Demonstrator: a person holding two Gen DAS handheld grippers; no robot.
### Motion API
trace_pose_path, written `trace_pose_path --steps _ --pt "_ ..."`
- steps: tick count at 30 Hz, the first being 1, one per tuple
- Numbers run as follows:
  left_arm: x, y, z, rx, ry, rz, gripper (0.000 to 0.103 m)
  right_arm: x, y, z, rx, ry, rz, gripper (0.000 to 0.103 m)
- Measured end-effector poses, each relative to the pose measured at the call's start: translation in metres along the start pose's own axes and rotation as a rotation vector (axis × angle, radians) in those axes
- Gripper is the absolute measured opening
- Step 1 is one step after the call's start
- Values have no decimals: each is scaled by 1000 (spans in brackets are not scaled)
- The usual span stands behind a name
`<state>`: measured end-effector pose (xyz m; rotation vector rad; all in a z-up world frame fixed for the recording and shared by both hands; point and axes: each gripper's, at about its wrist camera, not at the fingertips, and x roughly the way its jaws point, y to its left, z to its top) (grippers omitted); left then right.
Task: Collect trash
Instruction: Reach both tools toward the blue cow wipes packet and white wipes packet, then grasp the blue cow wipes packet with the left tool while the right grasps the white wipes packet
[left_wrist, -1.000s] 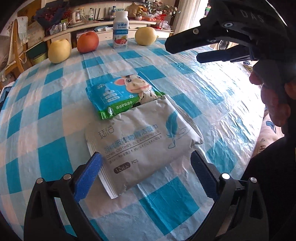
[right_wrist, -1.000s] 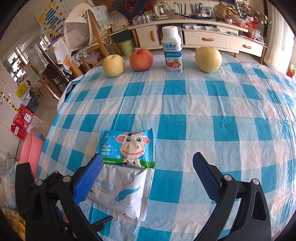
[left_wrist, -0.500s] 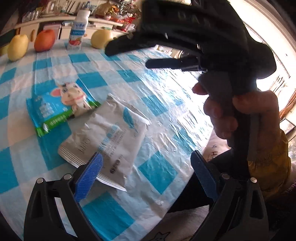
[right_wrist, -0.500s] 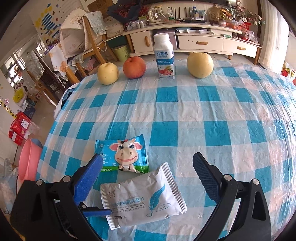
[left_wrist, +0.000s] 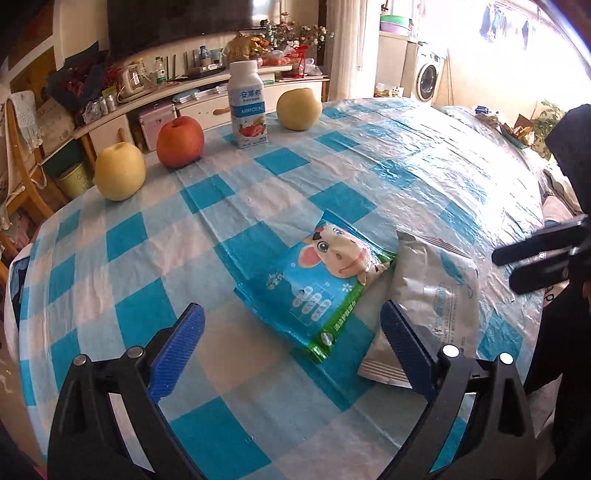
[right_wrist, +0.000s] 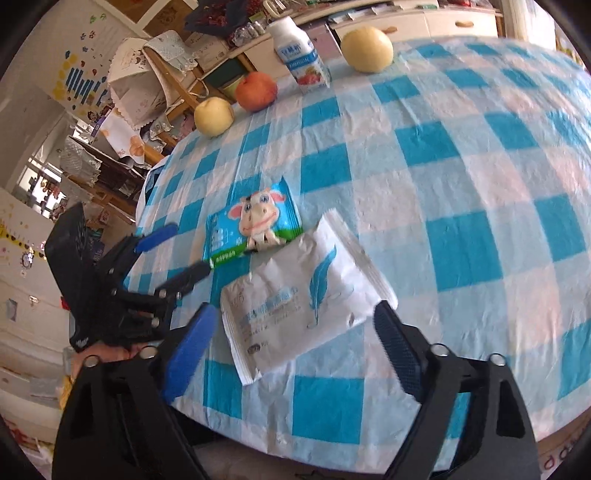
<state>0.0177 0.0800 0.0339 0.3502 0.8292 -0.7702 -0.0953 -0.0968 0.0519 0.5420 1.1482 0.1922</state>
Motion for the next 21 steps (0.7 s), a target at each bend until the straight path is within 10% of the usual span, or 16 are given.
trace_pose_path --steps 8,21 --pt "39 -8 8 104 72 -35 96 25 9 -5 17 29 0 76" --pt "63 16 20 -36 85 15 88 54 25 34 -84 -103 -206 86"
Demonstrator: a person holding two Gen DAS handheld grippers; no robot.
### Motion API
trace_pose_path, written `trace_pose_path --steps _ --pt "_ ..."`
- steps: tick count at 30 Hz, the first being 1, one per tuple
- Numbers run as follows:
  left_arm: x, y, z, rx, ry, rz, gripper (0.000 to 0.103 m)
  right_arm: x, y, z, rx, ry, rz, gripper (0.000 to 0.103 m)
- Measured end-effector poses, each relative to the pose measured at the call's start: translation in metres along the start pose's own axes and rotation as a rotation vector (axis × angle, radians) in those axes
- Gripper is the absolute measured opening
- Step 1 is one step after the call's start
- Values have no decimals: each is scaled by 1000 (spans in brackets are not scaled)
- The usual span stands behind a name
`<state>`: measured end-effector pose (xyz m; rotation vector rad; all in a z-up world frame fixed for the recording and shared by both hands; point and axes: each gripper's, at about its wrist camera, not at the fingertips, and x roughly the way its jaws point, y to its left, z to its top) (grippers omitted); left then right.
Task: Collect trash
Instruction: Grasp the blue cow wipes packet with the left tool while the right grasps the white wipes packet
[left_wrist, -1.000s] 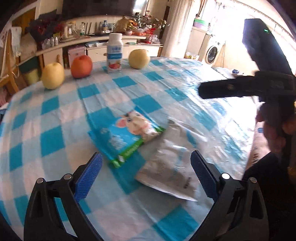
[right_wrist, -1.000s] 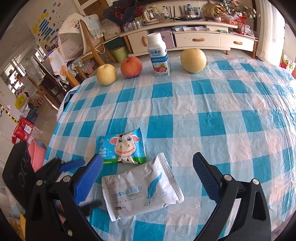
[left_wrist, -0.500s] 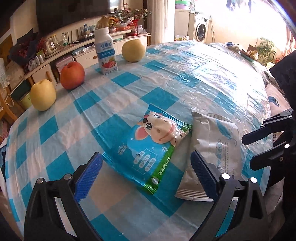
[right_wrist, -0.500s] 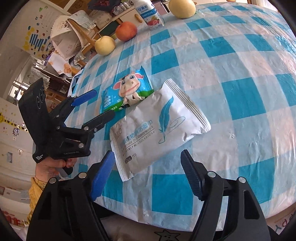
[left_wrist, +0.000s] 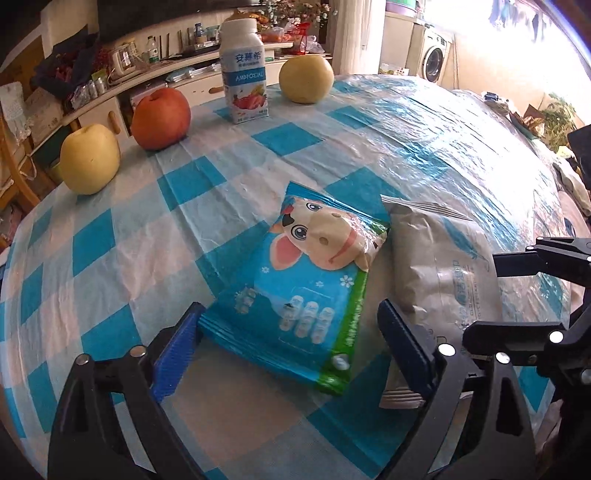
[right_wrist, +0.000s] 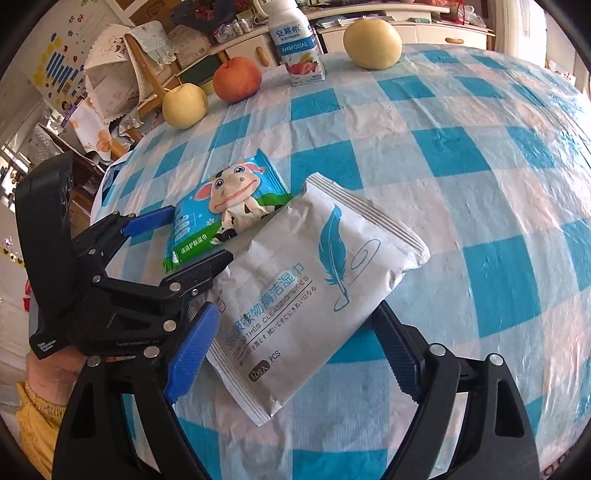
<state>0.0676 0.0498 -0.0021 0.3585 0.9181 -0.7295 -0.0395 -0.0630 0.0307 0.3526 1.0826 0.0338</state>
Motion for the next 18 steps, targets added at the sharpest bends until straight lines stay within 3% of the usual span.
trace_pose_path --steps 6,12,18 --pt "-3 10 3 -120 -23 -26 82 9 -4 18 6 -26 -7 92" --pt "-4 9 2 -151 -34 42 68 20 4 27 -39 -35 -63 95" --pt "-9 15 -3 -211 -37 69 63 25 7 32 -58 -26 -64 99"
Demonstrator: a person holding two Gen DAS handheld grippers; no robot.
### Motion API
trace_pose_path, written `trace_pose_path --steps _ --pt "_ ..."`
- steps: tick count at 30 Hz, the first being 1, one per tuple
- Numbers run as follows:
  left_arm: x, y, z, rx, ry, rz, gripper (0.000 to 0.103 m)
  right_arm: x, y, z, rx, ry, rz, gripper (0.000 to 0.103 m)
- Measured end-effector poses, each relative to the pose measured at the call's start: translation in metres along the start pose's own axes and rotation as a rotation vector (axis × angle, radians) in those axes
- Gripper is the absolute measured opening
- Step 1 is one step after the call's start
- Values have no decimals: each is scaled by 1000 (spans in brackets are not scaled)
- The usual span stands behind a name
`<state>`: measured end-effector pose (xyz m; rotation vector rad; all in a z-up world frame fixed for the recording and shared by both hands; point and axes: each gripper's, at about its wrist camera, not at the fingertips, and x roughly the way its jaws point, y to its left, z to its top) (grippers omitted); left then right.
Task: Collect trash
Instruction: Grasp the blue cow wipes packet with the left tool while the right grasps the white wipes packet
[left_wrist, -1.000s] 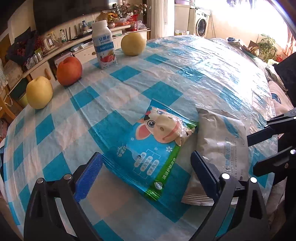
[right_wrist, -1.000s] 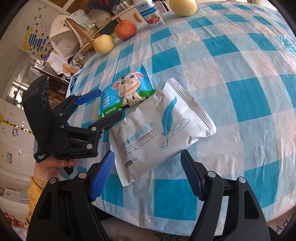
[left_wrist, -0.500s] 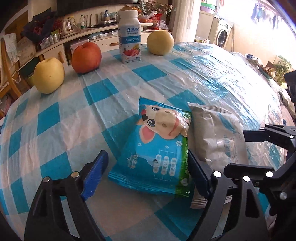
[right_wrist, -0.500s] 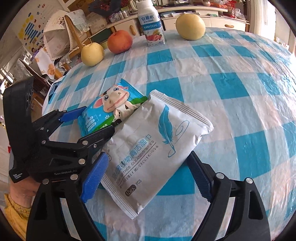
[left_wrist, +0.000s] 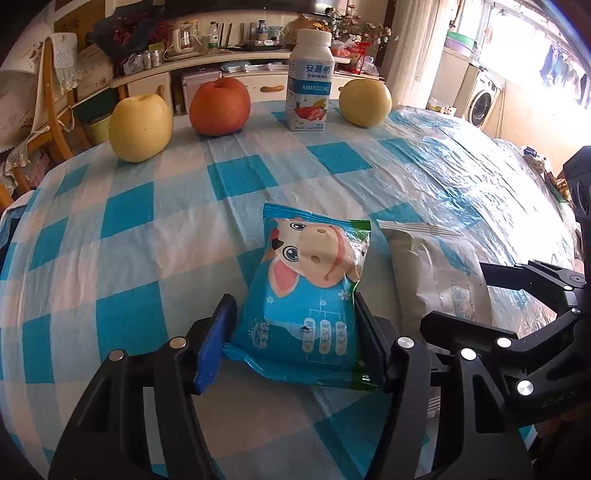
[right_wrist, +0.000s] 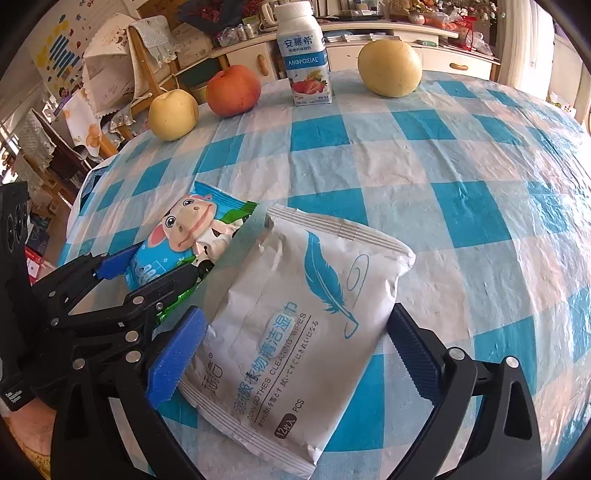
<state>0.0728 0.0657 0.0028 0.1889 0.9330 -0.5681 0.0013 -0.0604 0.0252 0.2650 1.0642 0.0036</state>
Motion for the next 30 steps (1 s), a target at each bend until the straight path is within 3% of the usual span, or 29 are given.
trace_pose_path --steps 5,11,14,16,22,25,30 --pt "-5 3 -6 22 8 24 66 6 9 3 -92 40 -35 99" --pt "-3 -6 -11 120 6 86 79 9 14 3 -179 71 -60 95" --pt "-2 0 -9 82 11 70 80 10 14 3 -202 65 -73 90" --pt "-3 -2 -9 88 1 69 69 12 15 4 -212 64 -79 91" --pt "-9 -4 -10 50 -27 103 49 17 23 1 -257 36 -120 93" --pt "-13 -3 -15 23 -38 104 47 13 24 0 -265 17 -109 83" --pt "-23 5 -25 -40 -53 99 44 9 22 -1 -240 0 -91 79"
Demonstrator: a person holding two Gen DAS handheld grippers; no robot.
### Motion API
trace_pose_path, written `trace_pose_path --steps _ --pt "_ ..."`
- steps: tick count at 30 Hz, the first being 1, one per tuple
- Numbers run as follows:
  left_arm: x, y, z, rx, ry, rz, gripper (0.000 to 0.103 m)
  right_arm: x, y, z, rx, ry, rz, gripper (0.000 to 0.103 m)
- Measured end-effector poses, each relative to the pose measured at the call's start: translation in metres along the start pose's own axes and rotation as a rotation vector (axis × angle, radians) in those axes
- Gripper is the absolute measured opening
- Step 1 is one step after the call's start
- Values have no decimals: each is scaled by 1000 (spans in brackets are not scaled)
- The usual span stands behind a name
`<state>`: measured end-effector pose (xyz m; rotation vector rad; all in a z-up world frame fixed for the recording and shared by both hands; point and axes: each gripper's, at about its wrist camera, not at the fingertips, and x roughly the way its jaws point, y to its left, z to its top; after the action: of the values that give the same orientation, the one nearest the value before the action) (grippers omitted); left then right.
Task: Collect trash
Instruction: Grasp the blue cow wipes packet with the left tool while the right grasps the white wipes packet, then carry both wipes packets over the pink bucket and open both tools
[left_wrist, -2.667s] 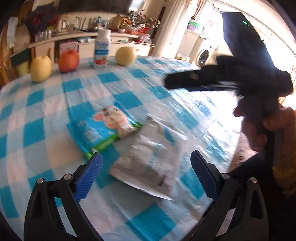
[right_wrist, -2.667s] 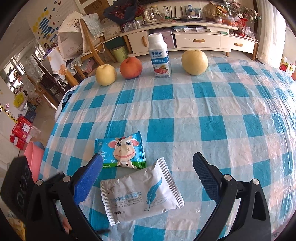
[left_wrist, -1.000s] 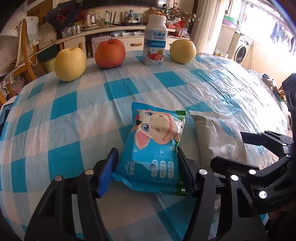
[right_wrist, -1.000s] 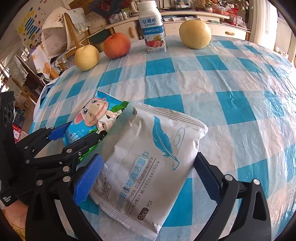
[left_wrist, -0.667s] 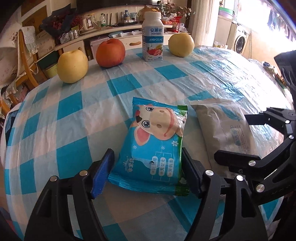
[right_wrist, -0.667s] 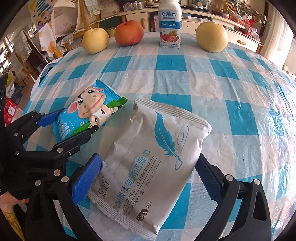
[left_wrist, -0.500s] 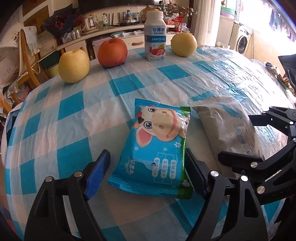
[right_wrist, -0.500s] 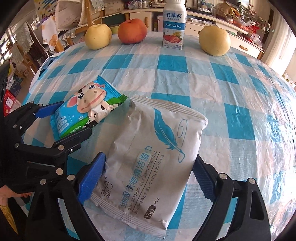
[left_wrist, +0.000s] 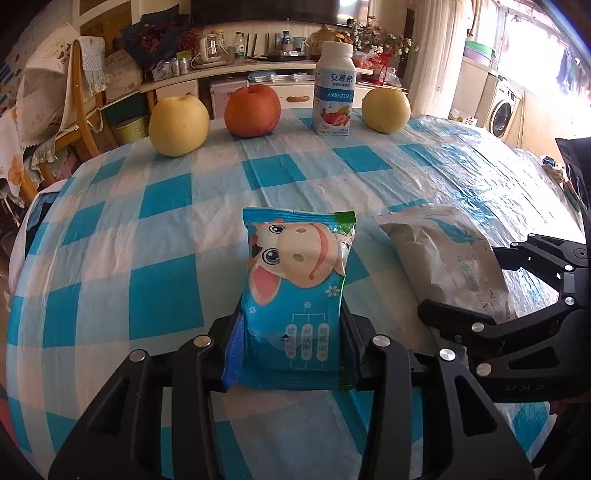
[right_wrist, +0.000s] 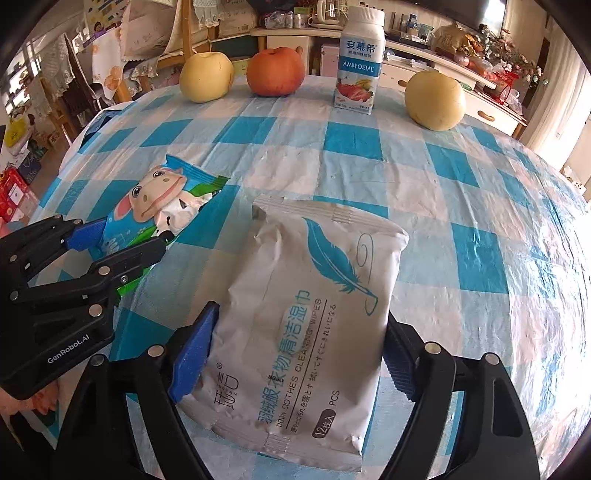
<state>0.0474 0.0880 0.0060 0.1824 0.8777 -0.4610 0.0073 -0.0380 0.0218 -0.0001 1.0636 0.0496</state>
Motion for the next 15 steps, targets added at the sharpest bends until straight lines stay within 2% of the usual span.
trace_pose_path --steps 8,15 --pt "-21 26 -17 -113 -13 -8 43 -14 11 0 -5 -47 25 76" --pt "-53 45 -28 -187 -67 9 43 -39 27 7 -13 -110 60 76"
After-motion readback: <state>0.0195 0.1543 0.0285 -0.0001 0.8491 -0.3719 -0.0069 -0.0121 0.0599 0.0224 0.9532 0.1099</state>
